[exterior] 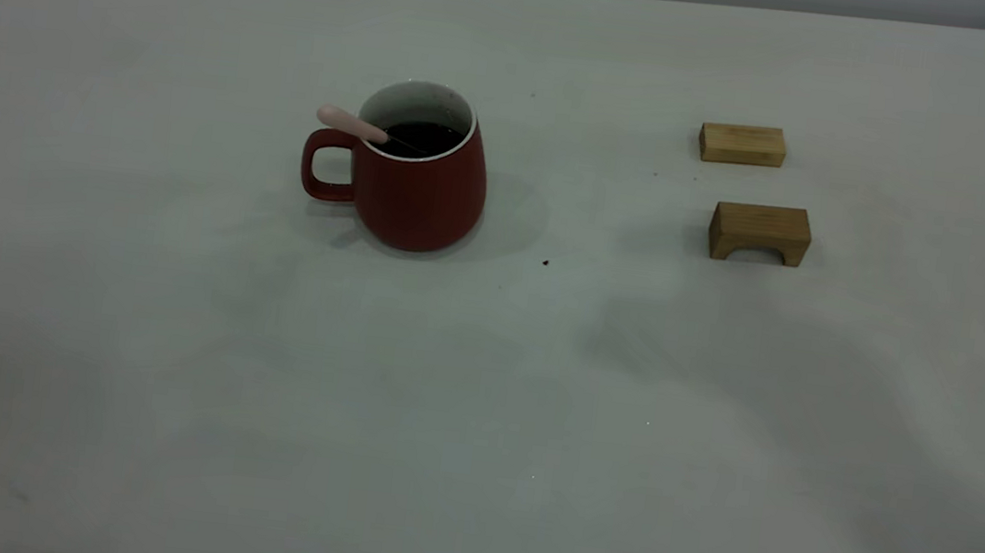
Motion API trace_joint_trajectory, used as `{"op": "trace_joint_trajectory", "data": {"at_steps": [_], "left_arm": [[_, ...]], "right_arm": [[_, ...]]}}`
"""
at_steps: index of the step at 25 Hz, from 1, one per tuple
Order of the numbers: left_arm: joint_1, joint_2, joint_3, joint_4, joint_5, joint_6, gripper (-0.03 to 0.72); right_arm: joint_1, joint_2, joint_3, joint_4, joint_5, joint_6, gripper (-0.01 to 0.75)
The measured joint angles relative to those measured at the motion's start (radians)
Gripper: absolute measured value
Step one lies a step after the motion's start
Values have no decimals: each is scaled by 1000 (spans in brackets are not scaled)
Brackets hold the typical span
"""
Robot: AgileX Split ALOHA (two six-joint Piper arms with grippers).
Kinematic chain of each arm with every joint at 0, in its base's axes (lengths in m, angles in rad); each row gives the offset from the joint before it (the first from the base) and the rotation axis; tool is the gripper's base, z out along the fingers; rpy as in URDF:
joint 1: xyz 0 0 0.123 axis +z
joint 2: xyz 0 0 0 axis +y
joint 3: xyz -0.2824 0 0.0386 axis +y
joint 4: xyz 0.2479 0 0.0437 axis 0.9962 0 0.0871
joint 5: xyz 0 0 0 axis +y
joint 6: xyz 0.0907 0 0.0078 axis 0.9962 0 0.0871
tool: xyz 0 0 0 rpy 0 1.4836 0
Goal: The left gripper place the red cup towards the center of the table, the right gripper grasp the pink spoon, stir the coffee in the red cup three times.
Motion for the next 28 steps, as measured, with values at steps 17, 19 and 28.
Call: {"op": "trace_joint_trajectory", "data": {"at_steps": [17, 19, 28], "left_arm": [[0, 0, 0, 0, 0, 0, 243], [0, 0, 0, 0, 0, 0, 243], [0, 0, 1, 0, 0, 0, 243]], "right_arm": [[-230, -1168, 813, -171, 11, -171, 543], [-285, -1293, 870, -197, 11, -161, 543], [-352, -1507, 1079, -276, -32, -159, 509]]}}
